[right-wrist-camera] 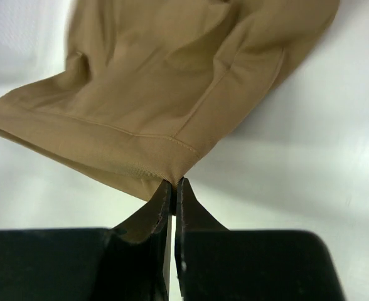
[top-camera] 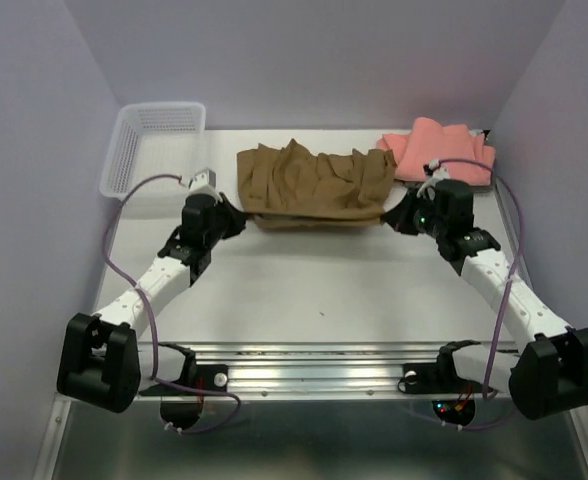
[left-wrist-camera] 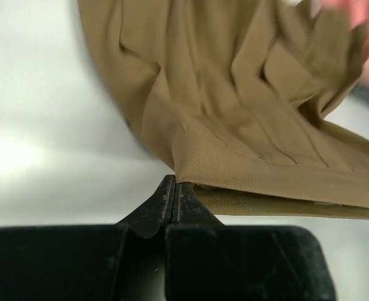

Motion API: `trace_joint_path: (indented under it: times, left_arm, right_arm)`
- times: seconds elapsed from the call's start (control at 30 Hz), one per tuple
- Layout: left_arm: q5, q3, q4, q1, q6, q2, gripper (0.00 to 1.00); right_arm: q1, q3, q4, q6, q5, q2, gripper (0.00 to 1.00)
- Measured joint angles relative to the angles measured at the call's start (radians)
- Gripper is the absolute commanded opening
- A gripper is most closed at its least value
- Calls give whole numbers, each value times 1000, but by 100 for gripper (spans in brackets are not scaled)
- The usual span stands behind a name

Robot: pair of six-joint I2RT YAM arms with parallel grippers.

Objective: Fold and stack the skirts
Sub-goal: Flatten the skirt out

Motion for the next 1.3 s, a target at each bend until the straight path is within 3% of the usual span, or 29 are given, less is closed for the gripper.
trace_joint_path:
  times: [0.1,0.23,0.4,0.8,0.9,0.97,1.13,1.3]
  left_arm:
    - [61,-230,0,-3,-61,-41,0]
    - [111,-409,22,-28,-148,-197,0]
    - [93,-506,58,-77,-230,-339,0]
    - [59,-564,40,-159,-326,-336,0]
    - [37,-499,10,-164,-307,-314,0]
    - [13,-380,-39,-165,-280,-271,0]
    - [-83,82,-96,-164,-159,-175,0]
    - [-85,313,-87,-173,-57,-234,0]
  right_arm:
    - [0,-177,-77,63,-52,-52,1]
    - [-1,-331,-182,156,-85,-245,1]
    - [-20,-411,-229,247,-92,-383,1]
    - [-28,-471,-344,348,-62,-404,1]
    - [-28,-399,-341,329,-29,-361,1]
    - [-28,-291,-335,305,22,-312,1]
    - [-28,47,-229,211,145,-252,1]
    - [-26,308,-151,139,129,-272,1]
